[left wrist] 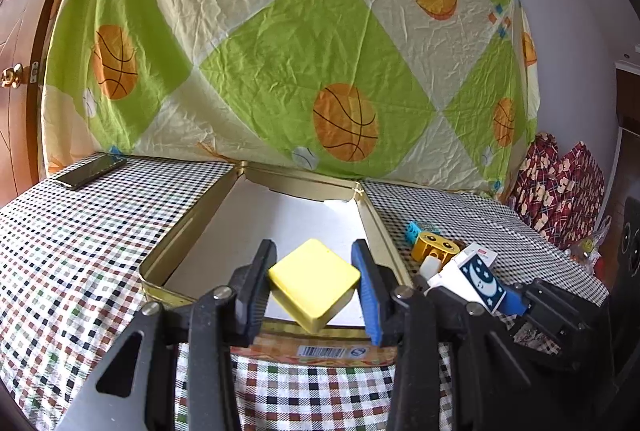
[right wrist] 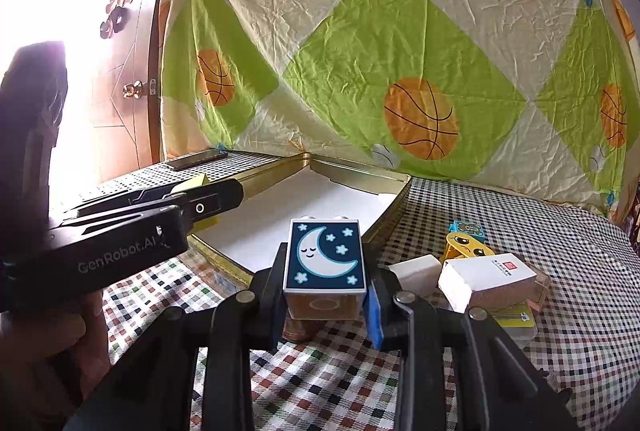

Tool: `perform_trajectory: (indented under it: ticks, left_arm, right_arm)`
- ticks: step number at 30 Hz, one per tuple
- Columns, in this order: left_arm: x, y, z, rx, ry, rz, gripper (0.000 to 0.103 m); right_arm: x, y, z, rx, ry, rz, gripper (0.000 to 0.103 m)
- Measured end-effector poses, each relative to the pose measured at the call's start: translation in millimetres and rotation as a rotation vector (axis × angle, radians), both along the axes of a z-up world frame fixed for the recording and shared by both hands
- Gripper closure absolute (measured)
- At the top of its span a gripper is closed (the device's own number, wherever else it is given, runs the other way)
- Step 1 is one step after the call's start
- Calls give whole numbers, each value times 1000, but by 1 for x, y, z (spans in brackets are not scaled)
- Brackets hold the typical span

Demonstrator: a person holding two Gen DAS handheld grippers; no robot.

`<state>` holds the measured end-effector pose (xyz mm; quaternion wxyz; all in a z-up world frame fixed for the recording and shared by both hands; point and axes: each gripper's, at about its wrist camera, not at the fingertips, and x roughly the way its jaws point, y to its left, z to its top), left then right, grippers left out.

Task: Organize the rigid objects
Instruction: 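Carry the yellow cube over the tin with the left tool while the right tool follows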

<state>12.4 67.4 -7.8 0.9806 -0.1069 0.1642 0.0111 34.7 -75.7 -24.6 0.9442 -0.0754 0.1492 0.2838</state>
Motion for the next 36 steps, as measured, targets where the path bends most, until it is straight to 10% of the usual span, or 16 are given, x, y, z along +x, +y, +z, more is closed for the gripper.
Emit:
perform_trajectory:
  ticks: [36]
  left_arm:
    - [1, 44, -1, 31, 64, 87, 65]
  right_arm:
    - [3, 36, -4, 7, 99, 108, 69]
